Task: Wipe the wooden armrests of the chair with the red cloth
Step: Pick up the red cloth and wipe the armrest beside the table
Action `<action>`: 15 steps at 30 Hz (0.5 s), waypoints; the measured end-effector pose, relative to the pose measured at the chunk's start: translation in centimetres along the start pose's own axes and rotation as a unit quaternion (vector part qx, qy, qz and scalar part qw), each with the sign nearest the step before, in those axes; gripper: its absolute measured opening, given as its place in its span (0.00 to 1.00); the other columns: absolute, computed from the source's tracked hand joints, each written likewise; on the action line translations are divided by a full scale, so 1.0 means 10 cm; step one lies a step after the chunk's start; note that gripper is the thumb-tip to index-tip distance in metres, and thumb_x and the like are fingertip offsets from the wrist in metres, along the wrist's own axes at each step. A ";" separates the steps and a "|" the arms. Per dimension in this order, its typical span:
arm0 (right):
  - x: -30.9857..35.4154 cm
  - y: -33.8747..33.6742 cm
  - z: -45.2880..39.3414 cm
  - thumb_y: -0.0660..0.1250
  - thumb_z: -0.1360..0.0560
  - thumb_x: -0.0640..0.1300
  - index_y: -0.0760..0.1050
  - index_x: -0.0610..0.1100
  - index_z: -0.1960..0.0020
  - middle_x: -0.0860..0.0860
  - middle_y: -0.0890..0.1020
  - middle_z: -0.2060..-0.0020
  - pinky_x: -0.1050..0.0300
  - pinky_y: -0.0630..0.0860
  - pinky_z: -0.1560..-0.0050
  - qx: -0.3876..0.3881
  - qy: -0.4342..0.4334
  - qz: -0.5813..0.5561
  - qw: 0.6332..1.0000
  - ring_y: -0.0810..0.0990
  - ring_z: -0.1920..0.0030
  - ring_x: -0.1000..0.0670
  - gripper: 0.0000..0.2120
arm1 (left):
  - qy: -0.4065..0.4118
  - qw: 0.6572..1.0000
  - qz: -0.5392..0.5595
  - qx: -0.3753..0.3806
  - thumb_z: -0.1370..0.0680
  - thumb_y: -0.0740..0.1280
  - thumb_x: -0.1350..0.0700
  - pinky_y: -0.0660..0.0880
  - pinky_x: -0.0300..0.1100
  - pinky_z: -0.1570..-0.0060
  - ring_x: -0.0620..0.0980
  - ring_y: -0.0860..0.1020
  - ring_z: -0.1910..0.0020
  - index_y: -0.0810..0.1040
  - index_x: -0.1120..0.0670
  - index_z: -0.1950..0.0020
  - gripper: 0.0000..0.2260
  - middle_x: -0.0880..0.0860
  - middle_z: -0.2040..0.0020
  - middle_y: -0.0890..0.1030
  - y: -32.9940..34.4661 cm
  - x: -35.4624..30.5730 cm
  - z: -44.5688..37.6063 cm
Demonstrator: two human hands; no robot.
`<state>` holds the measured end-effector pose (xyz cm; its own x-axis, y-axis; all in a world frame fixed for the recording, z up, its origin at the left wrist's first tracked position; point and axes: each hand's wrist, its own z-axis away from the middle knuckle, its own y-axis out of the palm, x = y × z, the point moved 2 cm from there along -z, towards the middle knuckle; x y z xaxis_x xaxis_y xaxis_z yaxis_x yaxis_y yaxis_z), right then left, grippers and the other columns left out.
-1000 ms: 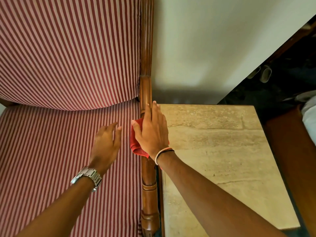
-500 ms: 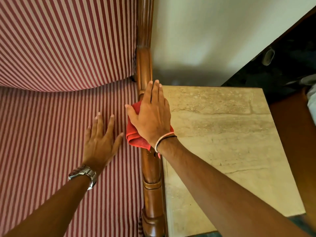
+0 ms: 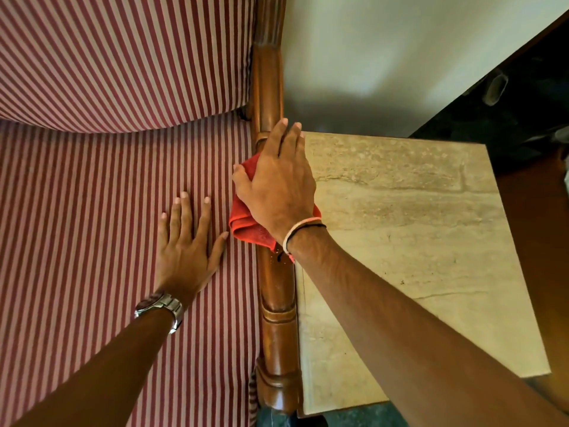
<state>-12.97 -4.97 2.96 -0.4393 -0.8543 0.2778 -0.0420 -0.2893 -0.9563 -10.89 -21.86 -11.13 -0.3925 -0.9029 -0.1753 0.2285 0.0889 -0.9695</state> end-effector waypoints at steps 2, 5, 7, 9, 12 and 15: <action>0.01 0.00 0.03 0.59 0.20 0.59 0.45 0.37 0.18 0.35 0.52 0.19 0.43 0.61 0.21 0.000 -0.001 0.008 1.000 0.52 0.18 0.37 0.42 | -0.001 1.000 0.000 -0.004 0.19 0.46 0.38 0.54 0.63 0.21 0.64 0.53 0.18 0.52 0.55 0.17 0.34 0.66 0.18 0.52 0.00 0.00 0.05; 0.01 0.00 0.09 0.58 0.20 0.59 0.45 0.37 0.18 0.34 0.53 0.19 0.42 0.62 0.21 -0.003 -0.003 0.017 1.000 0.52 0.18 0.36 0.41 | -0.002 1.000 -0.001 -0.006 0.19 0.46 0.38 0.54 0.62 0.21 0.64 0.53 0.18 0.51 0.55 0.17 0.33 0.65 0.18 0.51 0.02 -0.01 0.13; 0.01 0.00 0.14 0.58 0.20 0.58 0.45 0.37 0.18 0.34 0.53 0.19 0.42 0.62 0.21 -0.004 -0.006 0.021 1.000 0.52 0.18 0.36 0.41 | -0.003 1.000 -0.004 -0.005 0.18 0.47 0.39 0.54 0.62 0.21 0.63 0.53 0.18 0.51 0.55 0.17 0.33 0.65 0.18 0.51 0.04 -0.01 0.17; 0.00 0.01 0.20 0.58 0.20 0.58 0.45 0.37 0.18 0.34 0.54 0.19 0.42 0.62 0.21 -0.002 -0.009 0.020 1.000 0.52 0.18 0.36 0.41 | -0.002 1.000 -0.005 -0.005 0.18 0.47 0.39 0.55 0.61 0.21 0.64 0.53 0.18 0.51 0.55 0.17 0.33 0.66 0.18 0.51 0.05 0.00 0.22; -0.03 0.02 0.29 0.58 0.20 0.59 0.45 0.38 0.18 0.34 0.54 0.19 0.41 0.62 0.21 0.002 -0.009 0.009 1.000 0.53 0.18 0.36 0.41 | -0.003 1.000 -0.006 -0.007 0.18 0.47 0.40 0.55 0.61 0.21 0.64 0.54 0.19 0.52 0.55 0.17 0.33 0.66 0.18 0.51 0.05 -0.02 0.29; -0.06 0.04 0.42 0.58 0.20 0.59 0.44 0.39 0.18 0.35 0.53 0.19 0.41 0.62 0.21 0.005 -0.005 -0.002 1.000 0.53 0.18 0.37 0.41 | -0.012 1.000 0.000 -0.004 0.19 0.46 0.40 0.54 0.61 0.21 0.64 0.54 0.18 0.51 0.55 0.17 0.33 0.66 0.18 0.51 0.05 -0.05 0.36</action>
<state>-8.98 -6.33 2.78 -0.4296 -0.8579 0.2817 -0.0336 -0.2966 -0.9544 -7.37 -22.90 -10.88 -0.3719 -0.9124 -0.1708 0.2213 0.0915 -0.9709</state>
